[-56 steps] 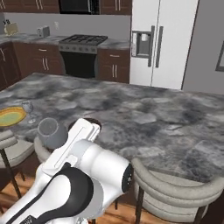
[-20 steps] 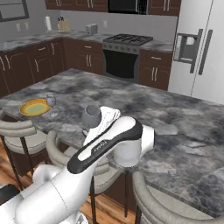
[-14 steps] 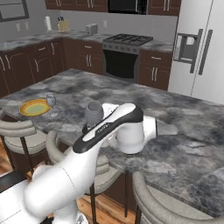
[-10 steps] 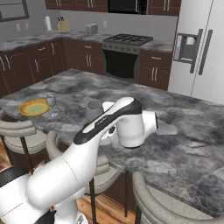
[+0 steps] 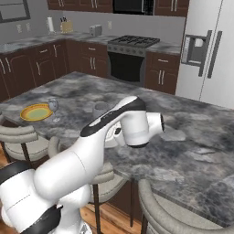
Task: Retrieve the wine glasses from the counter and place one next to each plate.
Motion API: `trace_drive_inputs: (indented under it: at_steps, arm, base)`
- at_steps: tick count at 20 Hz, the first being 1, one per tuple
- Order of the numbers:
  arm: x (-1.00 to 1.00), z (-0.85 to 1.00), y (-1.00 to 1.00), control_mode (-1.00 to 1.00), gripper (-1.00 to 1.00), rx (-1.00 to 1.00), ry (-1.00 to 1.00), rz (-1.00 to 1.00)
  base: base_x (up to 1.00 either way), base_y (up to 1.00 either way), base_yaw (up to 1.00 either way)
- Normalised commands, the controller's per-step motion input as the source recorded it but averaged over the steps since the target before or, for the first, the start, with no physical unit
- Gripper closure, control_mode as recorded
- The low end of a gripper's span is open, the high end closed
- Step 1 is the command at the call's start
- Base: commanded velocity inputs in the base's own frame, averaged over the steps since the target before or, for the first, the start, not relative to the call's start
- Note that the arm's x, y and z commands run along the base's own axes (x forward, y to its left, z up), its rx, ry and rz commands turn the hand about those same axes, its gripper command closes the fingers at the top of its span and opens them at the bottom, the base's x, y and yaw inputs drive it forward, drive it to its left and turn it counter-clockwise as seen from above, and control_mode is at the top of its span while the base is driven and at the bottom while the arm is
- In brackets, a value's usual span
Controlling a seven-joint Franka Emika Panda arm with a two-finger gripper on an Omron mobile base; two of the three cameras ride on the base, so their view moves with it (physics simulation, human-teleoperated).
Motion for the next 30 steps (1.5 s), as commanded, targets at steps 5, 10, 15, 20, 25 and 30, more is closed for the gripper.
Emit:
trace_drive_inputs:
  at_steps: [5, 10, 15, 20, 25, 30]
  arm:
    - [0.47, -0.39, 0.0, -1.0, 1.0, -0.05, 0.03, -0.06]
    - [0.38, -0.35, -0.05, -1.0, 1.0, 0.0, 0.0, 0.0]
    - [0.32, -0.41, -0.28, -1.0, 1.0, 0.0, 0.04, 0.0]
    - [0.32, -0.39, -0.26, -1.0, 1.0, 0.0, 0.04, 0.0]
    - [0.42, -0.34, -0.08, -1.0, 1.0, 0.0, 0.06, 0.0]
    - [0.49, -0.32, -0.02, -1.0, 1.0, 0.0, 0.09, 0.0]
  base:
    - [0.0, 0.0, 0.0]
    - [0.0, 0.0, 0.0]
    - [0.0, 0.0, 0.0]
    - [0.0, 0.0, 0.0]
    - [0.0, 0.0, 0.0]
    - [0.0, 0.0, 0.0]
